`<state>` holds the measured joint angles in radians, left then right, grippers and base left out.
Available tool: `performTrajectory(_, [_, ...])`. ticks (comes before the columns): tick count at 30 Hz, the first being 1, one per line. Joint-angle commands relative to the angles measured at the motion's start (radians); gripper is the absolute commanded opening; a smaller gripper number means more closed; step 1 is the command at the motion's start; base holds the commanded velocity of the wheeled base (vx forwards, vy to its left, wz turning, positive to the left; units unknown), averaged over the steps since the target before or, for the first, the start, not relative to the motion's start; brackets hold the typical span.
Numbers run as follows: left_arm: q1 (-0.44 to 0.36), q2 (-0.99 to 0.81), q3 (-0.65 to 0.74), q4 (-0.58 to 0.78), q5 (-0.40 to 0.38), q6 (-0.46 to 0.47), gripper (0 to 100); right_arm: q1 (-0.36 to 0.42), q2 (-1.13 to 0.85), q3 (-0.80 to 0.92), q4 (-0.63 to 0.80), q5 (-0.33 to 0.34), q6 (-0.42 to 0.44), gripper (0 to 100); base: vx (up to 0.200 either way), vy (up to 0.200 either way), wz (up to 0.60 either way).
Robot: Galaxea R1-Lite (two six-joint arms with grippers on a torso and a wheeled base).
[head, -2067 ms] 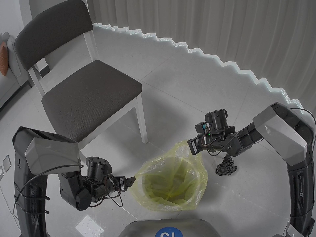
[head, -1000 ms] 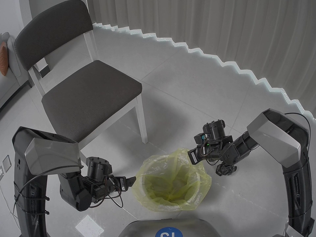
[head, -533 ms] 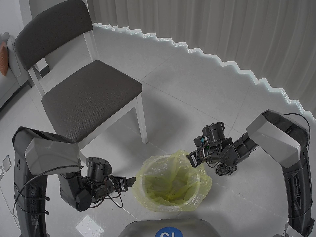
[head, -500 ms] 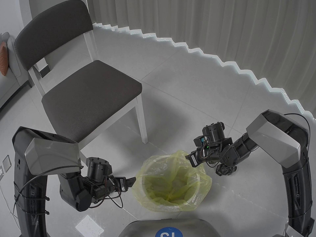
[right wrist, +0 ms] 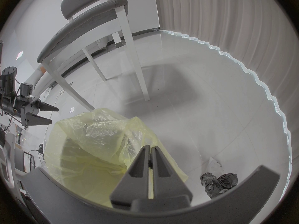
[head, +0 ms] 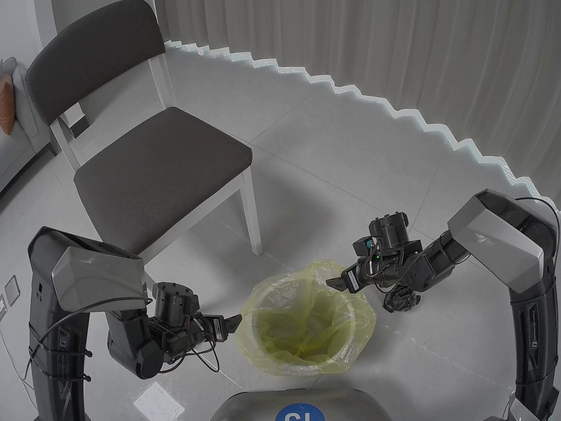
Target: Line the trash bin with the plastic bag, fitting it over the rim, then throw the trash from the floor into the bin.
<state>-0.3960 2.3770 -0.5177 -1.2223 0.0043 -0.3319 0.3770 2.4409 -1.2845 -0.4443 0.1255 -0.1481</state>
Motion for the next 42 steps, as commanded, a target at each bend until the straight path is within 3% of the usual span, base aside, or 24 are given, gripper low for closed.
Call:
performTrajectory(1, [-0.001,0.011,0.011,-0.016,0.000,0.001,100,-0.010,-0.028,0.022,-0.001,0.000,-0.001,100,0.000,0.000,0.00])
performTrajectory(13, [-0.003,0.033,0.018,-0.040,0.000,0.005,100,-0.070,-0.014,0.051,-0.002,0.002,-0.022,100,0.000,0.000,0.00])
performTrajectory(29, [-0.009,0.062,-0.012,-0.036,0.000,0.008,100,-0.052,0.133,-0.042,0.001,-0.007,-0.027,100,0.000,0.000,0.00])
performTrajectory(42, [-0.030,0.073,-0.025,-0.037,0.002,0.007,100,-0.040,0.038,-0.015,0.006,-0.010,-0.021,100,0.000,0.000,0.00])
